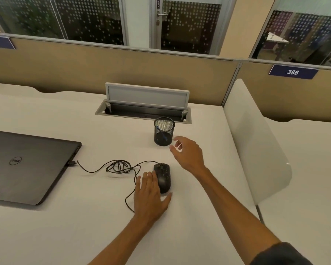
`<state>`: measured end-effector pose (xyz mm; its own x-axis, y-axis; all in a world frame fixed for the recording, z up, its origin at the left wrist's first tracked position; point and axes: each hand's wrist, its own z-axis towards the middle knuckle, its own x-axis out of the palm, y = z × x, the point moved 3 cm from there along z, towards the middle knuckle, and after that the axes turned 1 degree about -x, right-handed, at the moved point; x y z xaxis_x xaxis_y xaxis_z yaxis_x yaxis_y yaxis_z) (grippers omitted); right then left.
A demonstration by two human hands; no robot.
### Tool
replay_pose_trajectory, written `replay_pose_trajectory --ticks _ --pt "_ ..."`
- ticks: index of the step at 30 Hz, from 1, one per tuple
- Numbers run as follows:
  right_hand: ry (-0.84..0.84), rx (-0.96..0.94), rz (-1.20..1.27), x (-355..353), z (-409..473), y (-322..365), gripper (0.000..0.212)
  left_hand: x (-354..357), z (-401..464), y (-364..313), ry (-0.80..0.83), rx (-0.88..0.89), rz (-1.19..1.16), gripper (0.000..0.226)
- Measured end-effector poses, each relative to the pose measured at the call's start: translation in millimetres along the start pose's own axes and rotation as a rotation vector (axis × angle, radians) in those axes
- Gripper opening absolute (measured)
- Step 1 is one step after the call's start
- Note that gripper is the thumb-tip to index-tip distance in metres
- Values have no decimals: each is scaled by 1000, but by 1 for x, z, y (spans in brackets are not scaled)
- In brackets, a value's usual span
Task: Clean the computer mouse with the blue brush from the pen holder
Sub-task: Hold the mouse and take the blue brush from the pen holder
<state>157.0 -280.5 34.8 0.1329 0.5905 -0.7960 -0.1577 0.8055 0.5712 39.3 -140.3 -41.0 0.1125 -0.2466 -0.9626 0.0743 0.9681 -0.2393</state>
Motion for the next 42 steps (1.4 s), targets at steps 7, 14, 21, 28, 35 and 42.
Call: replay_pose_trajectory --ticks 7,14,21,28,35,42 --pt "63 -43 -12 9 49 13 43 15 9 -9 0 -127 -146 96" --pt "128 -90 -143 28 88 24 49 18 7 -3 -57 -147 -242 87" --pt "214 -13 -148 46 102 21 49 17 2 9 -85 -76 -242 85" --pt "34 -116 -128 27 98 30 36 14 1 14 -73 -32 -308 85" --pt "-260 -112 158 -17 75 22 33 14 1 16 -76 -11 -349 84" --pt "-319 -17 394 -41 41 7 28 14 0 17 -91 -10 -344 83"
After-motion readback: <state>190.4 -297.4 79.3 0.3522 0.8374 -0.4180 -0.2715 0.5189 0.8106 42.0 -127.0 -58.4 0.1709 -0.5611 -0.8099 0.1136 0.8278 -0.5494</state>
